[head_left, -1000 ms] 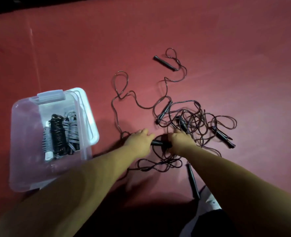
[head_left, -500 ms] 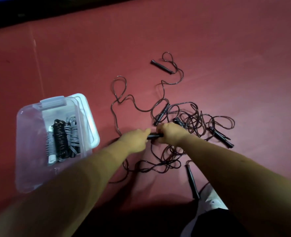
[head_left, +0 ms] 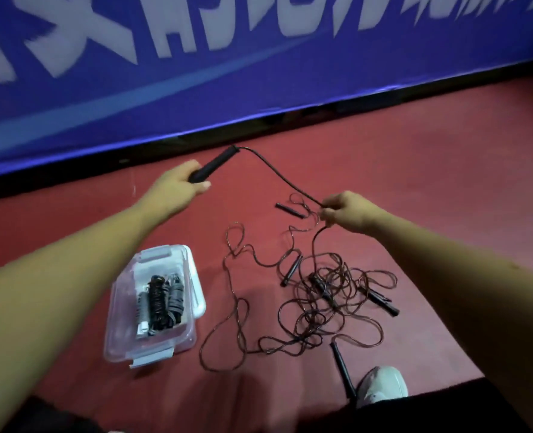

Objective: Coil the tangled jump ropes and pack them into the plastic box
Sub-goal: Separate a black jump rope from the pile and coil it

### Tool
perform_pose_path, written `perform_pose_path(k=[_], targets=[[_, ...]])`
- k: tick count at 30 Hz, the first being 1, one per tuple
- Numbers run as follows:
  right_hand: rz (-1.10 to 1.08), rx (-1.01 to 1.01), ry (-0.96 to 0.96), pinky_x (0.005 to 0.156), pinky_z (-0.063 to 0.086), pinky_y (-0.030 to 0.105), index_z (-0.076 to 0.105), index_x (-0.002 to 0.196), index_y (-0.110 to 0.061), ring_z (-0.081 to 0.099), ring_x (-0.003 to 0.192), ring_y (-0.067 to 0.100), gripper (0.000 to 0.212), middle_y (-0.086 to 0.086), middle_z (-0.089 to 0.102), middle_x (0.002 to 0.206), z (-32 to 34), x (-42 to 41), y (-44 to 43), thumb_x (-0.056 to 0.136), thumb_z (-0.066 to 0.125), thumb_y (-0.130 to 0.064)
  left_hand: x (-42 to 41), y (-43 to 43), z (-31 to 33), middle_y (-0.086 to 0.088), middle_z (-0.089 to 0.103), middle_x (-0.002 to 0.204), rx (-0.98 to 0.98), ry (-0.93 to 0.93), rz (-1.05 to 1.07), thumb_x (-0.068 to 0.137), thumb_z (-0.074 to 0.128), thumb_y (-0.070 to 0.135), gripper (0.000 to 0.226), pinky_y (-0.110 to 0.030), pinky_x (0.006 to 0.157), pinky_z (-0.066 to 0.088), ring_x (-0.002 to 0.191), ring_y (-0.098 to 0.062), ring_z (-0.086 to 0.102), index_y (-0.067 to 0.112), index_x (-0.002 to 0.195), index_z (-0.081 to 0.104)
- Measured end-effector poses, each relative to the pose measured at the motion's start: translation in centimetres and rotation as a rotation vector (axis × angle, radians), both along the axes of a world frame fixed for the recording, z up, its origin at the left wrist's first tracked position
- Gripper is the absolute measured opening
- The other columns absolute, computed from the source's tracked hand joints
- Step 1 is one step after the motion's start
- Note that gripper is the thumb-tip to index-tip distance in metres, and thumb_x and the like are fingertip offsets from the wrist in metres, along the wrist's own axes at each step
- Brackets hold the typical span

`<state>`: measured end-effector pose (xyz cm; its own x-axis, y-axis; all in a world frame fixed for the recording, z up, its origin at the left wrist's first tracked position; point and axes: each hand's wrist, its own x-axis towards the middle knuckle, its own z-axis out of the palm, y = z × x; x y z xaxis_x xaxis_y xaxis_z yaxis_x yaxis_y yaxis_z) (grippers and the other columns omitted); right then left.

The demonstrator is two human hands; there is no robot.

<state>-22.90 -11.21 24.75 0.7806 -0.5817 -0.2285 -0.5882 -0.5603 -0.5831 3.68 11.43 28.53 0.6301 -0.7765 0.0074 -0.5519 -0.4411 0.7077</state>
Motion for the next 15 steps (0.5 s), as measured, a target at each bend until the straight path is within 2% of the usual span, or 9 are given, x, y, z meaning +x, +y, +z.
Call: perform_pose_path(k=[3, 5, 6, 8, 10, 15], targets=[[-0.068, 0.029, -0.184, 0.076, 0.048, 0.031, 0.071, 0.085, -0.012, 0.064, 0.073, 0.018, 0.018, 0.007, 0.072, 0.077, 3.8, -1.3, 0.1, 0.097, 0.062, -0.022, -0.5, 1.6, 3.3, -0.004, 0.036, 0.062, -0.263, 0.317, 0.158, 0.095, 0.057, 0.01, 0.024, -0.021, 0.047, 0.028, 0.044, -0.014, 0.032, 0.02, 0.079, 0.042], [-0.121, 0.087, -0.349, 0.071, 0.053, 0.035, 0.072, 0.089, -0.004, 0.063, 0.062, 0.019, 0.019, 0.01, 0.068, 0.067, 6.0, -1.8, 1.1, 0.097, 0.062, -0.018, -1.9, 2.5, 4.6, -0.005, 0.034, 0.063, -0.33, 0.474, 0.206, 0.098, 0.051, 0.006, 0.024, -0.017, 0.041, 0.026, 0.04, -0.01, 0.03, 0.019, 0.081, 0.04], [-0.144, 0.138, -0.428, 0.063, 0.053, 0.035, 0.072, 0.092, 0.0, 0.058, 0.054, 0.02, 0.02, 0.01, 0.062, 0.062, 7.1, -1.9, 1.8, 0.098, 0.06, -0.015, -2.9, 3.0, 5.0, -0.005, 0.035, 0.064, -0.336, 0.544, 0.208, 0.098, 0.049, 0.004, 0.025, -0.015, 0.04, 0.026, 0.039, -0.009, 0.031, 0.019, 0.08, 0.04], [-0.156, 0.203, -0.503, 0.048, 0.042, 0.029, 0.072, 0.095, 0.002, 0.046, 0.049, 0.02, 0.021, 0.011, 0.051, 0.06, 9.1, -1.7, 3.4, 0.098, 0.059, -0.014, -4.8, 3.5, 5.4, -0.005, 0.037, 0.063, -0.328, 0.694, 0.187, 0.097, 0.048, 0.003, 0.024, -0.014, 0.039, 0.025, 0.037, -0.007, 0.032, 0.017, 0.079, 0.04], [-0.11, 0.181, -0.46, 0.046, 0.034, 0.026, 0.075, 0.091, -0.005, 0.041, 0.05, 0.019, 0.02, 0.01, 0.05, 0.06, 10.7, -1.2, 5.0, 0.097, 0.061, -0.017, -6.6, 3.6, 5.5, -0.002, 0.038, 0.059, -0.303, 0.864, 0.175, 0.095, 0.048, 0.003, 0.023, -0.014, 0.037, 0.023, 0.037, -0.006, 0.031, 0.016, 0.077, 0.04], [0.034, 0.108, -0.259, 0.041, 0.031, 0.019, 0.079, 0.086, -0.013, 0.038, 0.043, 0.011, 0.016, -0.004, 0.051, 0.05, 12.1, 0.2, 8.9, 0.092, 0.067, -0.021, -10.5, 3.7, 5.2, 0.005, 0.035, 0.053, -0.255, 1.206, 0.113, 0.09, 0.057, 0.01, 0.024, -0.015, 0.036, 0.021, 0.039, -0.005, 0.029, 0.018, 0.074, 0.041]])
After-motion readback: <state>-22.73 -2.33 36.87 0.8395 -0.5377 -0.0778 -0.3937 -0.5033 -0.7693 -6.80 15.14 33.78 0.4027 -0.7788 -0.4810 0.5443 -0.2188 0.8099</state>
